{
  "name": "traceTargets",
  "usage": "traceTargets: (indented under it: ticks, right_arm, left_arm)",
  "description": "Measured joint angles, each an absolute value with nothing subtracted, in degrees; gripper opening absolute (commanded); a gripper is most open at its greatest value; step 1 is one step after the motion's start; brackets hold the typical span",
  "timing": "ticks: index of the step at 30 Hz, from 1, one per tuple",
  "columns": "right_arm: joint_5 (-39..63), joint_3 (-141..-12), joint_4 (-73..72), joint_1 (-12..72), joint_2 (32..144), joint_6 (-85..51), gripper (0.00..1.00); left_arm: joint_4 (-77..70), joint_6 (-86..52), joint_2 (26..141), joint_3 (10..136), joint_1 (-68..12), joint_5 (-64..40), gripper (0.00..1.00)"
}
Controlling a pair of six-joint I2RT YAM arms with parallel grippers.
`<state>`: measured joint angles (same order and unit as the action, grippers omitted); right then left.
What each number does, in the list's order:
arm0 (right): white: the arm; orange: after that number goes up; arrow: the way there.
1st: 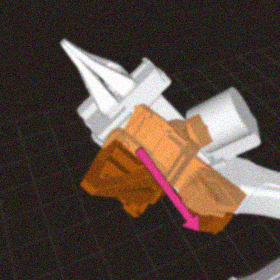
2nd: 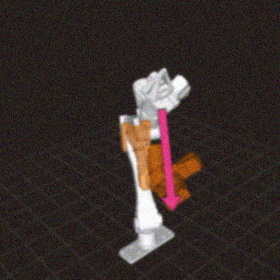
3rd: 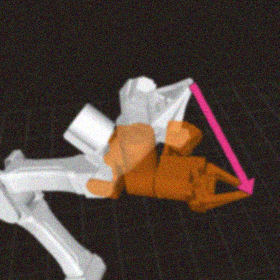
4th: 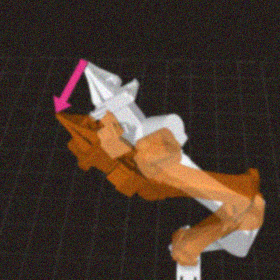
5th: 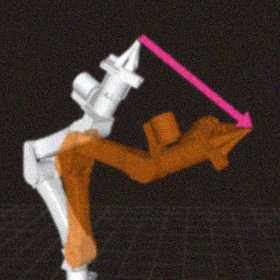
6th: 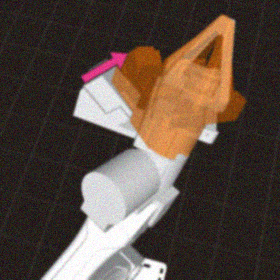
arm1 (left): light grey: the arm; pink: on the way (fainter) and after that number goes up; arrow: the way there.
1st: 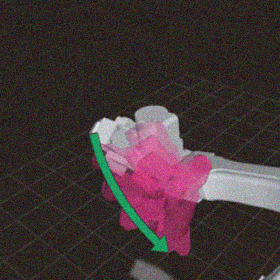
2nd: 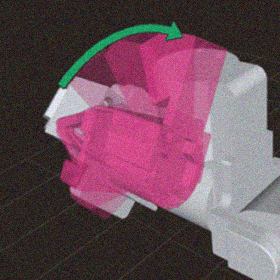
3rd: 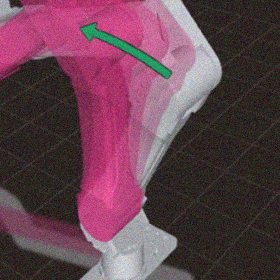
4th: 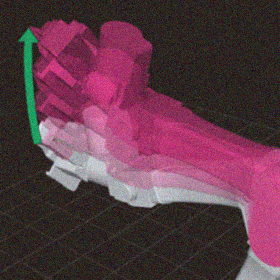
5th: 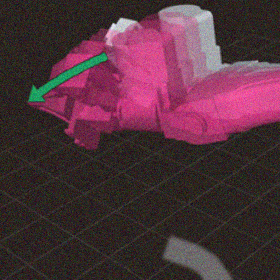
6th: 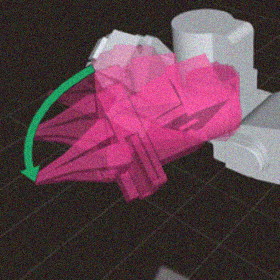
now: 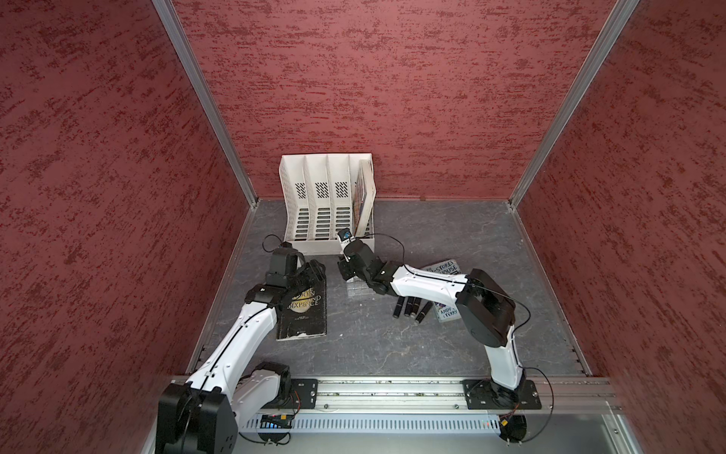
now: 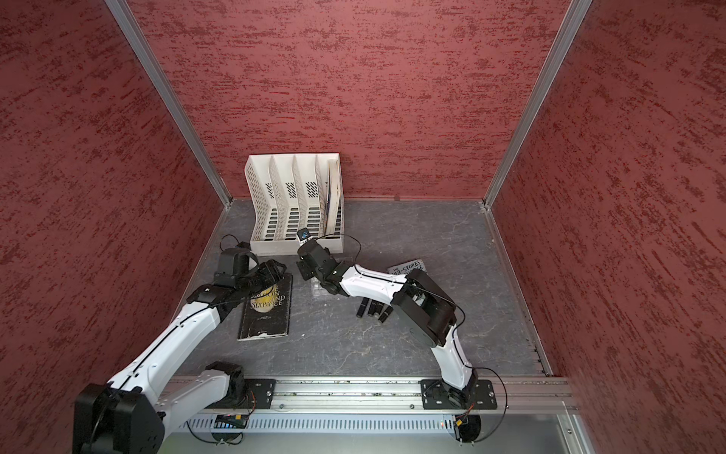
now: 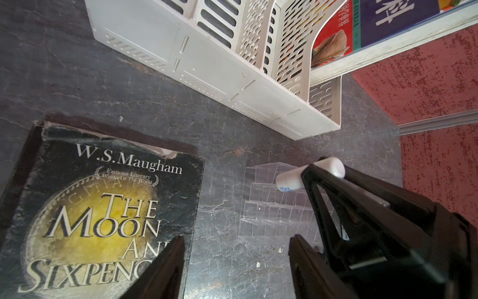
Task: Arrange the lipsticks in the organizer
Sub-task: Place the lipstick in the storage box.
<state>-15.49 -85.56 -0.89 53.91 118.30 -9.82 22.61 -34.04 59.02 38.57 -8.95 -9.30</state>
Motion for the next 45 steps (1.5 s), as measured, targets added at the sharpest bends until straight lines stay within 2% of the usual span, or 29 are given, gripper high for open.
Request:
traceTargets:
  ticks: [11,45]
  right_arm:
    - [-20.6,-86.0,-6.4,53.9,119.6,-6.6,0.11]
    - [-21.5,-75.3,-18.5,53.9,117.0,-10.5,0.08]
  left_arm:
    - [20.4,-35.4,59.0,36.5,-9.0,-10.5,0.67]
    - [18.8,-35.8,59.3,35.6,-10.7,-10.5,0.66]
